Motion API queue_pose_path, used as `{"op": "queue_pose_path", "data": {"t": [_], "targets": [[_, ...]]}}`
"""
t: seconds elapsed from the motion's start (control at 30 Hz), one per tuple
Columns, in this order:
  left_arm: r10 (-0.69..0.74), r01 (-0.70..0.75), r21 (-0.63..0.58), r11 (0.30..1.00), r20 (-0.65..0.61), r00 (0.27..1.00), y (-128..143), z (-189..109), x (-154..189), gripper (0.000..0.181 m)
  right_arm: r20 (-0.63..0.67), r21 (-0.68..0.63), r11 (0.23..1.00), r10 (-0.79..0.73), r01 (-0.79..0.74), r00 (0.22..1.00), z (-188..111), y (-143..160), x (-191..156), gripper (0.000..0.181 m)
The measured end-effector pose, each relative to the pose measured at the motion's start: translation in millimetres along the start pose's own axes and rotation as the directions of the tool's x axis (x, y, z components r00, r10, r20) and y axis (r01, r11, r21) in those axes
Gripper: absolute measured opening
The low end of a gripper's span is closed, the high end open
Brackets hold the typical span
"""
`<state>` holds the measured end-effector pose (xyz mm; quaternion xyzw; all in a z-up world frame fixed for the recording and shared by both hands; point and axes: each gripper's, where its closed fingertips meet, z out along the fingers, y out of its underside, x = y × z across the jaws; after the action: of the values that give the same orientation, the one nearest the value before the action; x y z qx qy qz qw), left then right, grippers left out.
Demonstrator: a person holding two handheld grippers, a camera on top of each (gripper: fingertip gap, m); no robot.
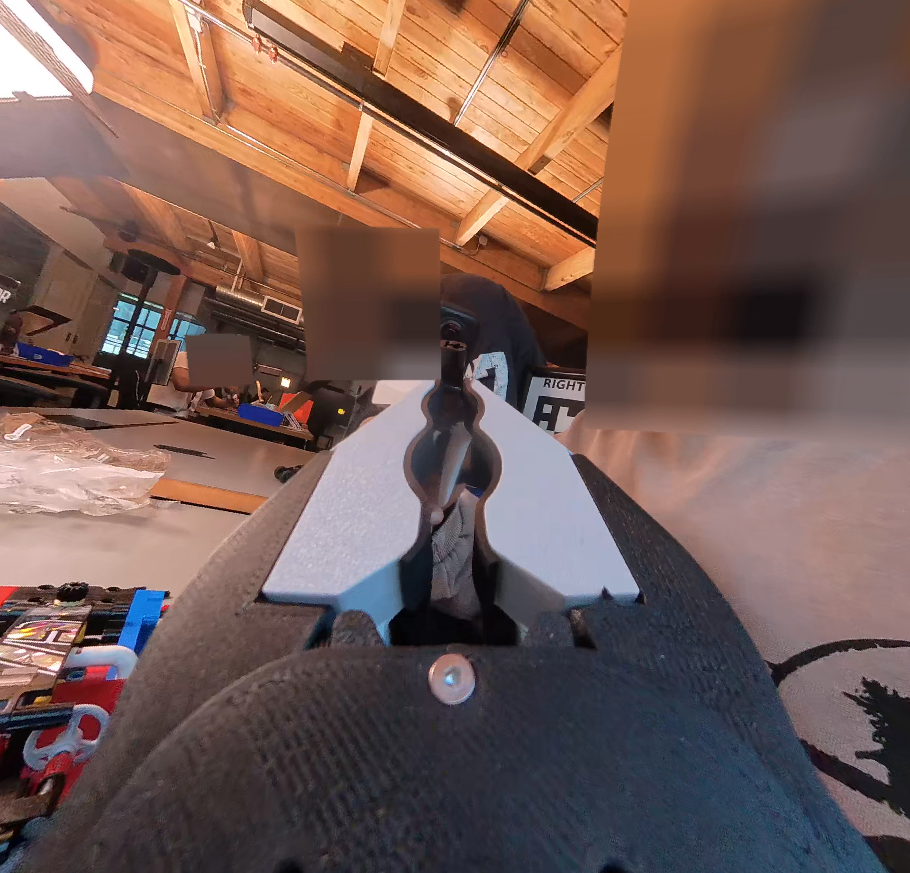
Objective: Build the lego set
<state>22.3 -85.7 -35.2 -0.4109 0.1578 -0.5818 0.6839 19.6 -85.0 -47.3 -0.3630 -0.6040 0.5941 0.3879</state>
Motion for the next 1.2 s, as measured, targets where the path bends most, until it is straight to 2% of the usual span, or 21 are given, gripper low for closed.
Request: {"op": "queue_pose_path", "data": {"t": [0.03,0.17,0.3,0.43,0.57,0.63,0.73,0.87,1.2], "targets": [[0.007,-0.007,0.005,1.000,0.004,1.000,1,1,-2,0.004,-0.015,-0.002,1.000,-0.017,0.017,1.000,-1,1,0,0.011],[0.045,-0.044,-0.019,0.999,0.028,0.999,7,-1,-8,0.005,-0.055,-0.038,0.998,-0.062,0.059,0.997,-5,9,5,0.009],[0.153,-0.125,-0.173,0.977,0.158,0.976,19,-10,-24,0.016,-0.097,-0.135,0.969,-0.222,0.208,0.970,-12,22,17,0.009],[0.302,-0.188,-0.345,0.919,0.312,0.901,24,-23,-47,0.019,-0.106,-0.305,0.855,-0.469,0.420,0.877,-25,40,37,0.009],[0.343,-0.170,-0.417,0.893,0.387,0.856,34,-26,-61,0.018,-0.054,-0.419,0.741,-0.598,0.525,0.800,-28,56,45,0.009],[0.321,-0.136,-0.425,0.895,0.401,0.858,41,-26,-65,0.017,-0.030,-0.450,0.702,-0.629,0.552,0.777,-26,62,46,0.009],[0.258,-0.061,-0.414,0.908,0.439,0.861,47,-30,-71,0.009,-0.012,-0.472,0.684,-0.636,0.557,0.771,-24,68,48,0.008],[0.164,0.011,-0.356,0.934,0.459,0.873,46,-31,-72,0.006,-0.008,-0.474,0.686,-0.631,0.552,0.776,-24,70,50,0.008],[0.071,0.084,-0.304,0.949,0.465,0.882,47,-33,-72,0.005,0.035,-0.487,0.657,-0.643,0.575,0.765,-26,73,50,0.008]]}}
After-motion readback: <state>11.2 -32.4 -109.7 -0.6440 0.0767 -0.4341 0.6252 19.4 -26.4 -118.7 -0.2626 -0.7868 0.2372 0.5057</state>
